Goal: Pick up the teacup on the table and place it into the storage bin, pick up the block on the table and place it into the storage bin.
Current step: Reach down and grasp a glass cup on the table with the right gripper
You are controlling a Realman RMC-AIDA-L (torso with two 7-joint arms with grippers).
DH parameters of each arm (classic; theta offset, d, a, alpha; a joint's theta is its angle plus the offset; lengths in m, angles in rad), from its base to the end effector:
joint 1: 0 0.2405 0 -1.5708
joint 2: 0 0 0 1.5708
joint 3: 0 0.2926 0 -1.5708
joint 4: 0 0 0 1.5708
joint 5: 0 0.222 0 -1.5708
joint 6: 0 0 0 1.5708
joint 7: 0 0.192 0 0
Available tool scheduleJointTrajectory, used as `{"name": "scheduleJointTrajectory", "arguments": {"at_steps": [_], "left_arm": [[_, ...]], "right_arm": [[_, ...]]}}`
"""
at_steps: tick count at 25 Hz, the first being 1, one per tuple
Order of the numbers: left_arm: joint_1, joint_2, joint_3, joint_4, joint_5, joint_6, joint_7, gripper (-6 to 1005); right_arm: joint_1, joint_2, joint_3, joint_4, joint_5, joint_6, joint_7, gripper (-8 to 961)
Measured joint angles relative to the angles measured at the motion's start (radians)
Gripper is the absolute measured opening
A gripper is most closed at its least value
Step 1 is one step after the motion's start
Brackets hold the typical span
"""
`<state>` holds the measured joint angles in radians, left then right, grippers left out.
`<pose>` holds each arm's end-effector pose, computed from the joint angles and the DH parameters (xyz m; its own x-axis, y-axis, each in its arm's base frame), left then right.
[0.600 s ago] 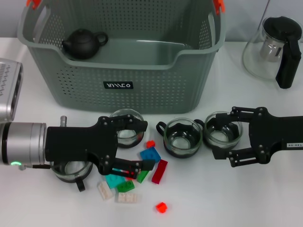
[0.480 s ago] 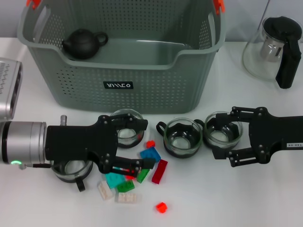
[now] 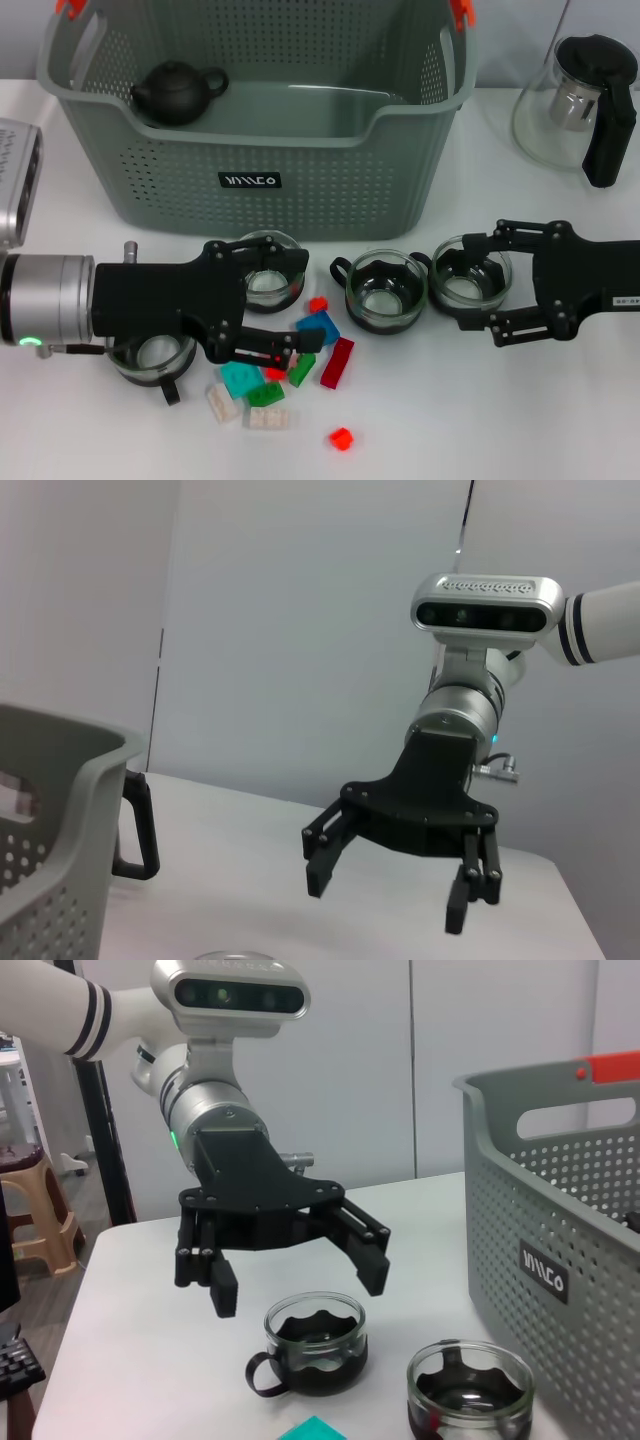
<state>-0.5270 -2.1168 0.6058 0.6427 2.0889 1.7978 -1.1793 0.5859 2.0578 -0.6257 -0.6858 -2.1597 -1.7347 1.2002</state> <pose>-0.2569 0.3258 -0.0705 0.8130 0.1904 0.5502 0.2437 -0.9695 -0.0245 0.2663 0.3576 -0.0500 0.9005 -0.1387 -0.4121 -0.1955 -0.9757 -0.0989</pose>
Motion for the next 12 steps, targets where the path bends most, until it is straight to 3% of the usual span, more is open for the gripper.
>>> {"name": "scheduleJointTrajectory", "arguments": {"at_steps": [8,12], "left_arm": [[0.004,-0.001,0.003,-0.001,0.007,0.009,0.004,929],[0.009,-0.002,0.002,-0.001,0.004,0.010,0.004,928]], "right_arm": [[0.001,-0.039,-0.009,-0.057,-0.039,-0.004,0.076,929],[0.025,-0.046,-0.013,-0.141,-0.118,-0.007,0.194,929]]}}
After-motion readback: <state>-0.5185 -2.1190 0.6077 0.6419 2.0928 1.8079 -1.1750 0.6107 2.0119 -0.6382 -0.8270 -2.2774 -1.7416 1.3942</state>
